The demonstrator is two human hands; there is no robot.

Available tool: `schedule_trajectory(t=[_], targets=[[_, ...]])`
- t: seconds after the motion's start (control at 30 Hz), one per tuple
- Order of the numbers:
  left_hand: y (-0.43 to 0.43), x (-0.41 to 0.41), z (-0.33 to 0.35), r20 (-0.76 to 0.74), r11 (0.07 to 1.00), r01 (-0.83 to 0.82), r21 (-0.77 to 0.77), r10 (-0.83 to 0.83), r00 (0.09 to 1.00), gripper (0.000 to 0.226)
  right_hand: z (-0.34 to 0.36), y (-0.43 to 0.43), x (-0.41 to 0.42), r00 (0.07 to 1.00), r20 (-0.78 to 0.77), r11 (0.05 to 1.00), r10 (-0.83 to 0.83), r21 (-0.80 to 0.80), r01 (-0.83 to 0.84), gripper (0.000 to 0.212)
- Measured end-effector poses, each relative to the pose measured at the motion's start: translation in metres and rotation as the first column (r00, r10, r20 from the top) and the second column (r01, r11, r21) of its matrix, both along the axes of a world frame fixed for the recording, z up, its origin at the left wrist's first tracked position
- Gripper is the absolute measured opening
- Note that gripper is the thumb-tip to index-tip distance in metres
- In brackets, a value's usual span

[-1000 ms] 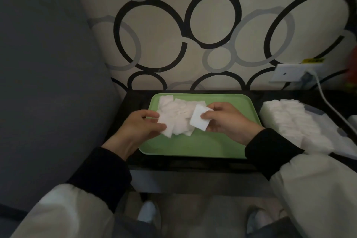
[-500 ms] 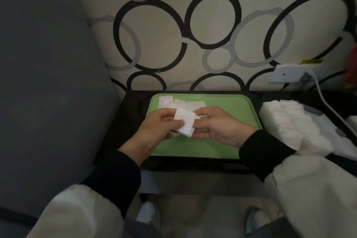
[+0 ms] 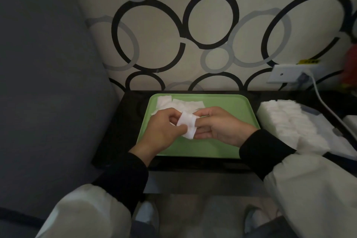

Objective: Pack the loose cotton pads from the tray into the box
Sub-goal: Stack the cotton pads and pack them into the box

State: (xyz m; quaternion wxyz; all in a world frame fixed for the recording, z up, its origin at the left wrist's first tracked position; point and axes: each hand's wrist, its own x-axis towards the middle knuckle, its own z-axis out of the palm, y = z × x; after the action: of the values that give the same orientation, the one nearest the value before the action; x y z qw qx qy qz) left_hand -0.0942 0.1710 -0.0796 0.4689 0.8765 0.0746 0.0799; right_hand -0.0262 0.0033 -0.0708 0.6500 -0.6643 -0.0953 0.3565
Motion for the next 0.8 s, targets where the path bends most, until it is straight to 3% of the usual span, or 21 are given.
schedule_trajectory(t=[0.1,0.2,0.37,0.5,0.63,0.8], targets=[[-0.004,0.001,0.0,0.013,1.0,-0.012,0.019,0.012,1.0,0.017,0.004,-0.003,0.0,0.998,-0.059,0.999,-0.005,0.047,0.008,0.027],[-0.008,0.003,-0.001,-0.002,0.999,-0.025,0.026,0.025,1.0,0.021,0.004,-0.006,-0.003,0.998,0.026,0.997,0.065,0.031,-0.066,0.035],[-0.001,0.011,-0.002,-0.059,0.991,-0.092,-0.095,0.086,0.994,0.02,0.0,-0.007,0.003,0.962,0.181,0.979,-0.203,0.039,0.199,0.022],[0.022,0.02,-0.017,-0.149,0.975,-0.204,0.088,0.216,0.965,0.013,0.005,-0.017,0.01,0.88,0.278,0.922,-0.384,0.069,0.381,0.015],[0.024,0.022,-0.028,-0.269,0.958,-0.231,0.17,0.271,0.924,0.032,0.005,-0.021,0.011,0.87,0.32,0.921,-0.374,0.023,0.388,0.016],[0.011,0.026,-0.029,-0.313,0.948,-0.228,0.222,0.291,0.904,0.049,-0.001,-0.017,0.011,0.875,0.353,0.934,-0.331,-0.007,0.356,0.011]])
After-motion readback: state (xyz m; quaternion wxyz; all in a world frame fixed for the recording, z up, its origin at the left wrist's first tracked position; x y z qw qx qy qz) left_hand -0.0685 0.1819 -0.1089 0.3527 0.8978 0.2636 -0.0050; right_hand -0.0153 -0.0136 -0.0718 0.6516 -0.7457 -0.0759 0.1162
